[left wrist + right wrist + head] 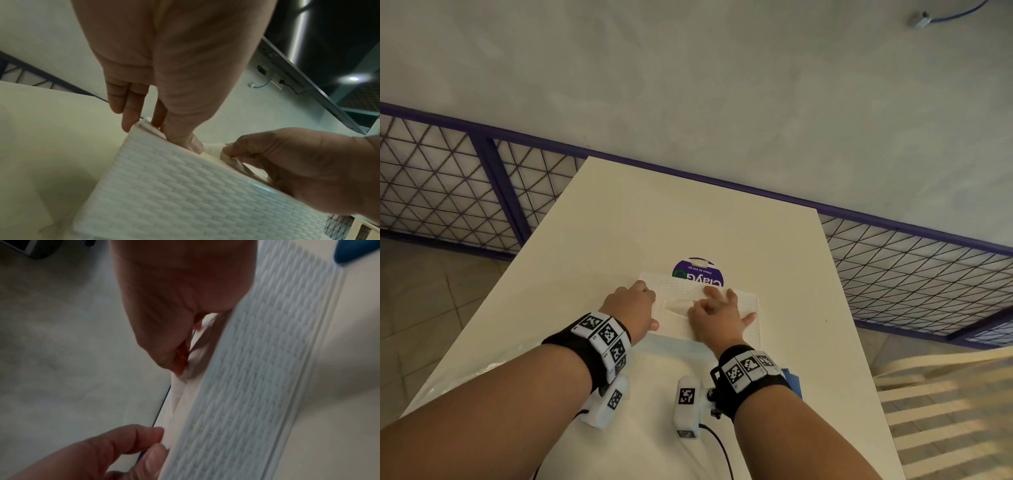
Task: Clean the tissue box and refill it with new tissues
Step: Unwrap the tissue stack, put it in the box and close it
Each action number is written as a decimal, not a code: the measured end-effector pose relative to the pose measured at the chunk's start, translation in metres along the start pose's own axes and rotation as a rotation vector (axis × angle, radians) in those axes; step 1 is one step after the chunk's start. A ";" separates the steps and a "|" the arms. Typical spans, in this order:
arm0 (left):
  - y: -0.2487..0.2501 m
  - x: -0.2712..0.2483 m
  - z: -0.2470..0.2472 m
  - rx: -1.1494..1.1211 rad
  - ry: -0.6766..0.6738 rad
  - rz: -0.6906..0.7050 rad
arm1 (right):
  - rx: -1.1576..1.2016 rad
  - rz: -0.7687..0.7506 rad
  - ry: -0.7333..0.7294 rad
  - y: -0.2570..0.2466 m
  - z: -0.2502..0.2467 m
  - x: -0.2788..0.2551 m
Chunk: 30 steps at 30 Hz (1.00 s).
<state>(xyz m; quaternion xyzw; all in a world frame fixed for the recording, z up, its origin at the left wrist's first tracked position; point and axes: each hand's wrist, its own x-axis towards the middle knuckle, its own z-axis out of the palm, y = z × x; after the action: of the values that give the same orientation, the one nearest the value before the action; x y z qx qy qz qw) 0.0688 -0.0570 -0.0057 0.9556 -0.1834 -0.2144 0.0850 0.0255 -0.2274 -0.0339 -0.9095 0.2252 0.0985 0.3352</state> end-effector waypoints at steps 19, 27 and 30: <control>-0.004 0.001 0.003 0.005 -0.001 0.023 | 0.281 0.263 0.202 -0.018 -0.006 0.052; -0.009 0.000 0.009 -0.021 0.022 0.038 | 0.293 0.195 0.188 -0.028 -0.023 0.030; -0.011 -0.004 0.014 -0.008 0.033 0.042 | 0.343 0.064 0.224 -0.022 -0.038 0.011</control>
<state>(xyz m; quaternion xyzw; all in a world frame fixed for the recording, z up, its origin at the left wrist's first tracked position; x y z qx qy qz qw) 0.0632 -0.0466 -0.0194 0.9545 -0.2012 -0.1977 0.0963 0.0469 -0.2415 0.0031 -0.8367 0.3034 -0.0322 0.4548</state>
